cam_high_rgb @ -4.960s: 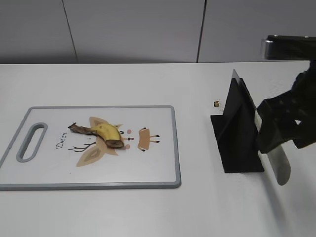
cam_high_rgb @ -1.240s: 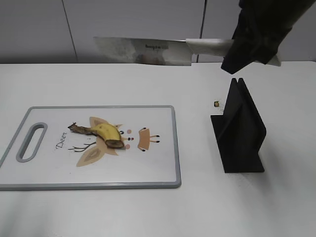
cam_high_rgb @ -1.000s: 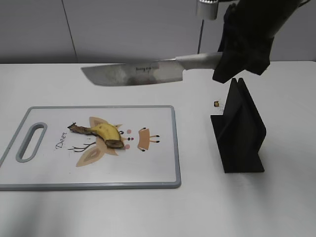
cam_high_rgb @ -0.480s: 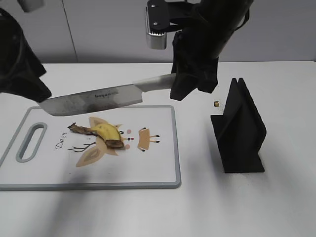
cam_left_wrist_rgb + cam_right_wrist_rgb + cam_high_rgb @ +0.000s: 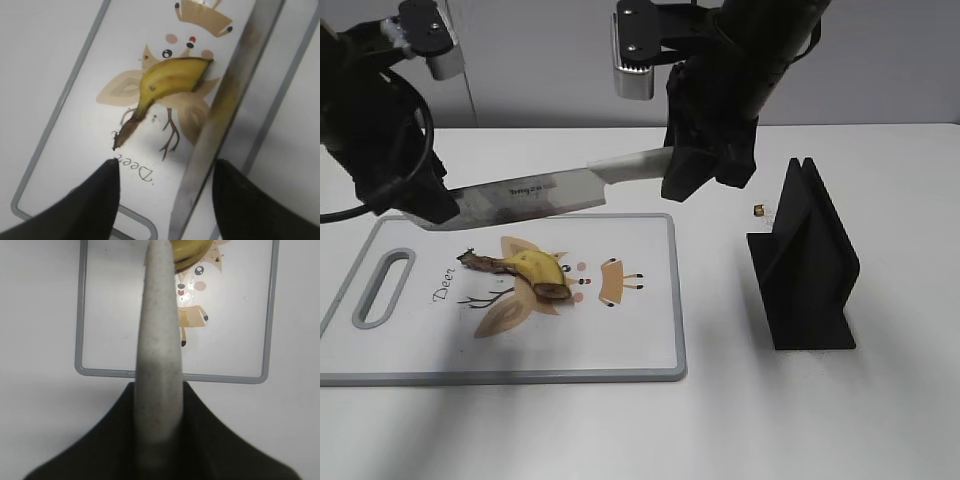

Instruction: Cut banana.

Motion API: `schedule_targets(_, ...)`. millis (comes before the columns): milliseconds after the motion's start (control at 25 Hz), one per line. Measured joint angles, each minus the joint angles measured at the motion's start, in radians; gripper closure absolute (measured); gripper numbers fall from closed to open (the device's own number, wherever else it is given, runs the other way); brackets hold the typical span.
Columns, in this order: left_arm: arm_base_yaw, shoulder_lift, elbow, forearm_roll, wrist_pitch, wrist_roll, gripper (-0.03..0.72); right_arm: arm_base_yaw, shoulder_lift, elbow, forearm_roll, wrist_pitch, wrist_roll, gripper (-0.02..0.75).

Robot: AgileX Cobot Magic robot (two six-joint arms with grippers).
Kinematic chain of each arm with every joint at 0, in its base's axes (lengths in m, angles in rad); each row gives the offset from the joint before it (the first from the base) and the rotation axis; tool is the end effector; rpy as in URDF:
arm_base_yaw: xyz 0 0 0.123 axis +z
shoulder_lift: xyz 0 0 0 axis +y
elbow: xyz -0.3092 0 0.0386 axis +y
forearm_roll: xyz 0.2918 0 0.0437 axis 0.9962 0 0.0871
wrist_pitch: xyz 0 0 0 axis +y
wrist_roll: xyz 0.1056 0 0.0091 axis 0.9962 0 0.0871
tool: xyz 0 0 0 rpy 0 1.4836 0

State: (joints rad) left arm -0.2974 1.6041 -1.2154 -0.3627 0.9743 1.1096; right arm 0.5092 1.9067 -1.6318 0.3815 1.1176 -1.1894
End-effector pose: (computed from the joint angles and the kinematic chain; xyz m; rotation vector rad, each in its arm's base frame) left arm 0.3426 -0.1376 0.2646 1.5950 2.2191 -0.2580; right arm 0.3844 0.2553 0.2695 -1.9507 1.9405 0.3563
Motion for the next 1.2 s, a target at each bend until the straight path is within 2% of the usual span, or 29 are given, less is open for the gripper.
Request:
schedule_targets(160, 0.000, 0.009, -0.001, 0.000, -0.032, -0.009, 0.199, 0.000, 0.000, 0.000, 0.001, -0.007, 0.000, 0.576)
schedule_targets(440, 0.000, 0.032, -0.001, 0.000, -0.009, -0.012, 0.541, 0.000, 0.000, 0.000, 0.007, -0.035, 0.000, 0.575)
schedule_targets(520, 0.000, 0.037, -0.001, 0.002, -0.001, -0.005, 0.613, 0.000, 0.001, 0.000, 0.008, -0.044, -0.004, 0.575)
schedule_targets(600, -0.002, 0.039, -0.001, 0.006, 0.009, 0.009, 0.637, 0.000, 0.001, 0.000, 0.007, -0.046, -0.010, 0.575)
schedule_targets(1200, -0.002, 0.107, 0.007, 0.019, -0.025, -0.012, 0.646, 0.000, 0.131, -0.009, -0.053, -0.058, 0.065, 0.572)
